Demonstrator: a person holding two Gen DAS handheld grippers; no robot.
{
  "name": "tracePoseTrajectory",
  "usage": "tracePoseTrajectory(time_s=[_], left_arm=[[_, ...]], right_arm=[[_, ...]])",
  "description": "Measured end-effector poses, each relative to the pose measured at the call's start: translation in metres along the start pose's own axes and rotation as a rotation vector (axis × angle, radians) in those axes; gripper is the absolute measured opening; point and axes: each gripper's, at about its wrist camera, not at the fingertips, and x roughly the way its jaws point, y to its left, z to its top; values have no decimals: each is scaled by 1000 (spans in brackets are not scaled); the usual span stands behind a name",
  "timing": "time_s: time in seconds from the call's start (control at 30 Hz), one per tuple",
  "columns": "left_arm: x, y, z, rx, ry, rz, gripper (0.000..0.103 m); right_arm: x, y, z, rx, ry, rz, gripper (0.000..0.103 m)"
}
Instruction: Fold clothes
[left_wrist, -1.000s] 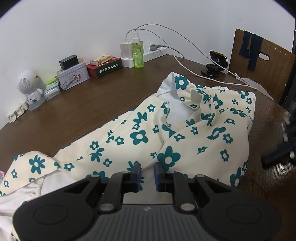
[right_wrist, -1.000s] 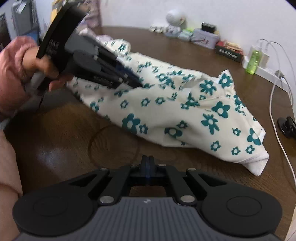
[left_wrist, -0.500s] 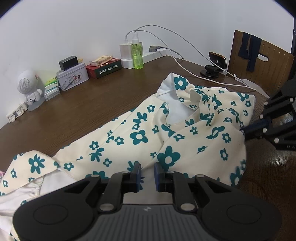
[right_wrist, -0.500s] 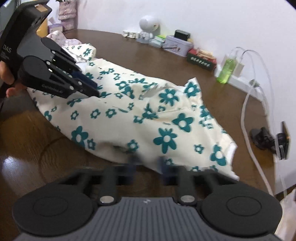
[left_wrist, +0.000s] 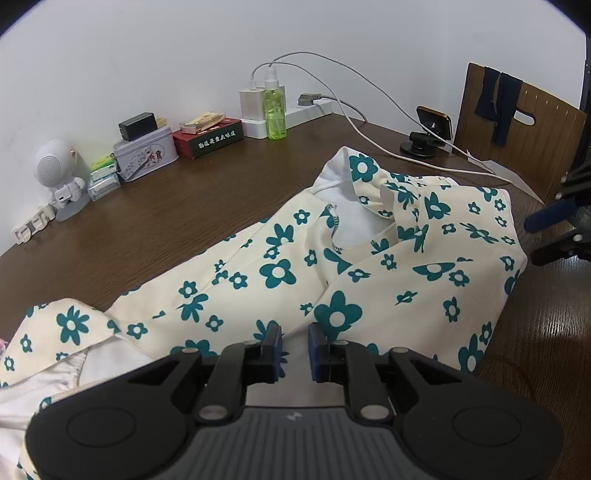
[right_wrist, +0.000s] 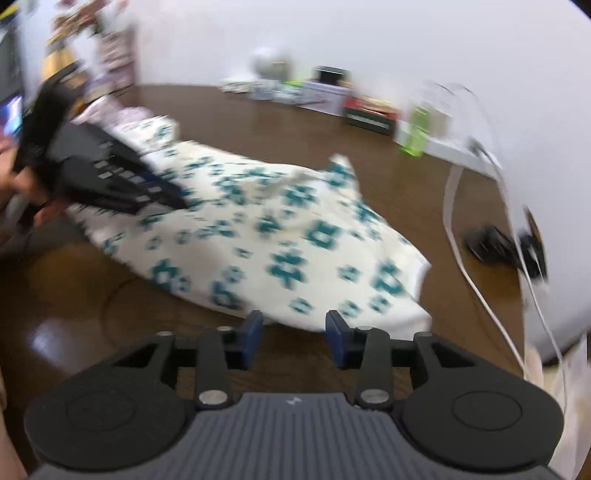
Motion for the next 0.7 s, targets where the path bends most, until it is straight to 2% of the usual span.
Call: tracePoseTrajectory(time_s=[0.1,0.17,0.23,0.3,0.33,0.37,0.4,0.43,0.53,0.7], left_arm=[[0,0,0,4,1,0,14],[0,-1,0,5,0,1,14],[0,-1,0,5,0,2,14],[0,-1,0,8,0,2,14],[-1,-1,0,8,0,3,14],[-1,-1,0,9,0,4,14],[-1,-1,0,8,1,4,14],[-1,-1,0,8,1,4,14],[-1,-1,0,11,1,5,14],[-4,-2,0,18,0,12,14]], right_arm=[[10,-23,-11,127,6,17,38],[15,-38,-16,215,-9,42,43],[18,-52,-19,296,-57,93,56],[23,-62,-19,351,-84,137,56],[26,-66,-18,375,-94,157,51],[28,-70,-18,392,-98,179,42],[31,-72,-19,403,-94,203,14],[33,-72,-20,406,-87,219,6],[28,-69,-22,372,-72,239,5],[-4,-76,-19,369,-105,273,5]])
